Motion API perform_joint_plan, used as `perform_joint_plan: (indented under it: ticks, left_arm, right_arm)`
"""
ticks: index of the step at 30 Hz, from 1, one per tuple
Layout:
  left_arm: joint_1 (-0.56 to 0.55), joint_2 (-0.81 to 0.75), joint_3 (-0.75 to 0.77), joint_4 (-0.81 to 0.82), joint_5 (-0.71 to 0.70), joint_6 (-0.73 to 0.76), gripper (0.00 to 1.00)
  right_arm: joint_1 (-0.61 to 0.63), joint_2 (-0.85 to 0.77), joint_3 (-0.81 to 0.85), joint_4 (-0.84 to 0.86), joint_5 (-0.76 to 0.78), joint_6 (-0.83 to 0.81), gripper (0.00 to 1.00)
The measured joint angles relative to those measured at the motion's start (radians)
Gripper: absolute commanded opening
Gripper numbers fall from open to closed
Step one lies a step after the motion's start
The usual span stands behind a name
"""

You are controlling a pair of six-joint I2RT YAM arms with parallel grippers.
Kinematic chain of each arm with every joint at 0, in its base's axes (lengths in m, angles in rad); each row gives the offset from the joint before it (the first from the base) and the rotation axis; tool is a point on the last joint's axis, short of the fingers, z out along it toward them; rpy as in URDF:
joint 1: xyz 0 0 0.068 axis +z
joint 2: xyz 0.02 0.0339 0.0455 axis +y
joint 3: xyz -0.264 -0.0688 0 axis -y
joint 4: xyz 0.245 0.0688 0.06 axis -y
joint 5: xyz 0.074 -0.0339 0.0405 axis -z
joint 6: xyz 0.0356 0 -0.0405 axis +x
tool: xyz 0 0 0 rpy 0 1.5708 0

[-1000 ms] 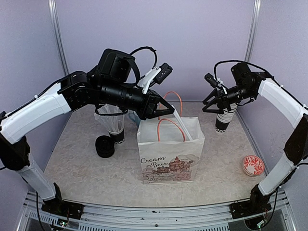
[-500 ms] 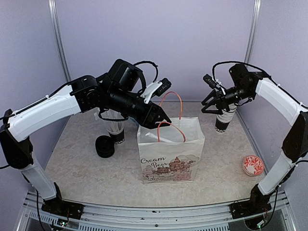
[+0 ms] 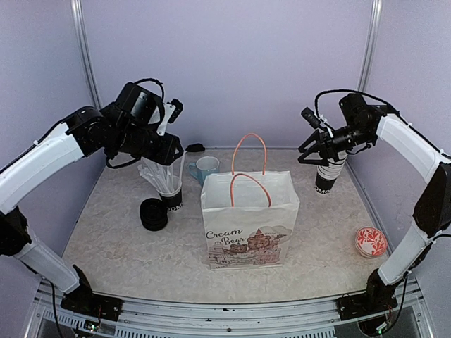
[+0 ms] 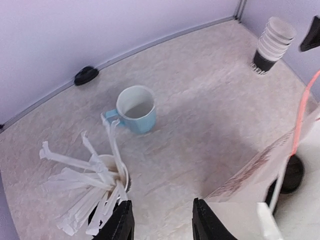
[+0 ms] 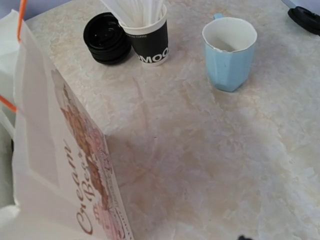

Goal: Pack the takeout coffee

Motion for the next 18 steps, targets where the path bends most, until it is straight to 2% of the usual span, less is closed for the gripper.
perform_joint_plan:
  ticks: [5,9,18]
  left_arm:
    - [0.027,0.083,-0.081,0.013,-0.071,0.022,0.40]
    - [0.044,0.142,-0.082,0.056,-0.096,0.044,0.39]
    - [0.073,0.294,0.000,0.143,-0.175,0.083,0.27]
  right_arm:
    - [0.000,0.000,-0.001,0.000,-0.009,-0.002,0.65]
    - [0.000,0.000,-0.007,0.002,-0.014,-0.003,0.65]
    - [0.000,0.000,-0.043,0.015,-0.015,-0.003,0.65]
